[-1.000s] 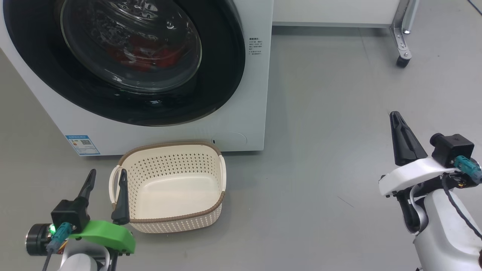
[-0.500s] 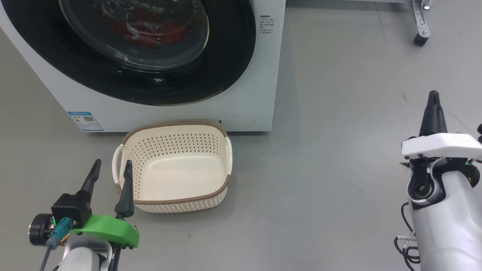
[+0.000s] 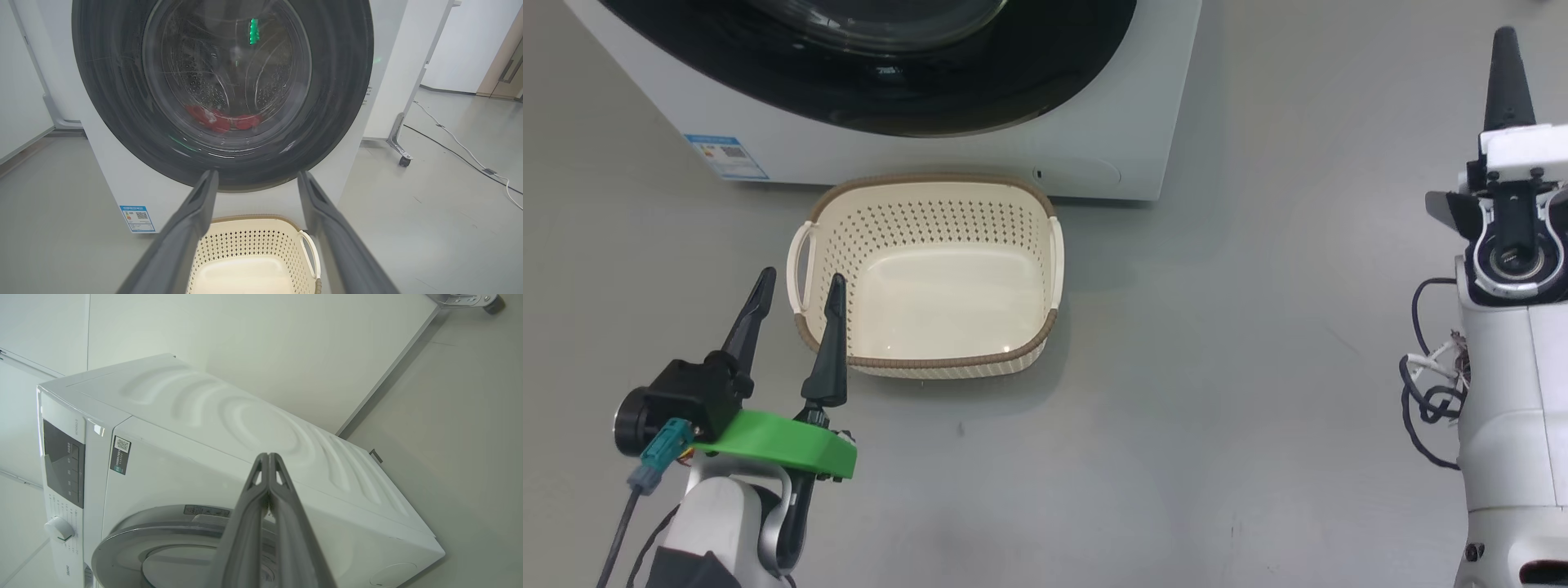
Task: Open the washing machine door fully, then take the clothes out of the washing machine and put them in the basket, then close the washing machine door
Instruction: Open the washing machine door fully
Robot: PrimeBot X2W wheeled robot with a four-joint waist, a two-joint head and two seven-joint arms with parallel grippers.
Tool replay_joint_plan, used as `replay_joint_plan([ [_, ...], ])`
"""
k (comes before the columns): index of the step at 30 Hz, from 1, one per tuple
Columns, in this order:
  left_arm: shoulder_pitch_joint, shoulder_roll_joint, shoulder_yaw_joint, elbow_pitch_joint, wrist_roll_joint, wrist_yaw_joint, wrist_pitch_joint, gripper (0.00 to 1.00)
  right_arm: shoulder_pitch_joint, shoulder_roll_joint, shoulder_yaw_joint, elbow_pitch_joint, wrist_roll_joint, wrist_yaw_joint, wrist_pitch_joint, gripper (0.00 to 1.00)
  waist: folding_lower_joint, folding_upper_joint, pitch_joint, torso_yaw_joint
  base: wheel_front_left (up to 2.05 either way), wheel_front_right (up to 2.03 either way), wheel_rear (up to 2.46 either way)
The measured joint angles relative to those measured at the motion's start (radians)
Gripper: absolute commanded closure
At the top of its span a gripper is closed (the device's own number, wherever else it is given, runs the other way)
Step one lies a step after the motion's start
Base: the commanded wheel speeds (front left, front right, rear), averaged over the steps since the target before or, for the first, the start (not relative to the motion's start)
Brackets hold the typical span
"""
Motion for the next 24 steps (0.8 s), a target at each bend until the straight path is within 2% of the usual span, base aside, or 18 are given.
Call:
replay_joint_plan([
  [4, -0.024, -0.002, -0.036, -0.025, -0.044, -0.001, 0.0, 0.0, -0.075, -0.006, -0.013, 0.006, 0.041, 0.0, 0.067, 1.0, 0.0, 0.0, 0.053, 0.026, 0.0, 0.0, 0.0],
  [12, -0.069, -0.005, -0.1, -0.059, -0.1, -0.008, 0.0, 0.0, -0.245, -0.068, -0.011, 0.025, 0.094, -0.002, 0.205, 1.0, 0.0001, 0.0, 0.154, 0.086, 0.0, 0.0, 0.0],
  [19, -0.097, -0.007, -0.151, -0.09, -0.14, -0.008, 0.0, 0.0, -0.354, -0.067, 0.048, 0.057, 0.154, -0.046, 0.377, 1.0, 0.0001, 0.0, 0.226, 0.142, 0.0, 0.0, 0.0],
  [24, -0.114, -0.009, -0.182, -0.102, -0.169, -0.008, 0.0, 0.0, -0.406, -0.079, 0.068, 0.078, 0.155, -0.074, 0.444, 1.0, 0.0001, 0.0, 0.266, 0.18, 0.0, 0.0, 0.0],
])
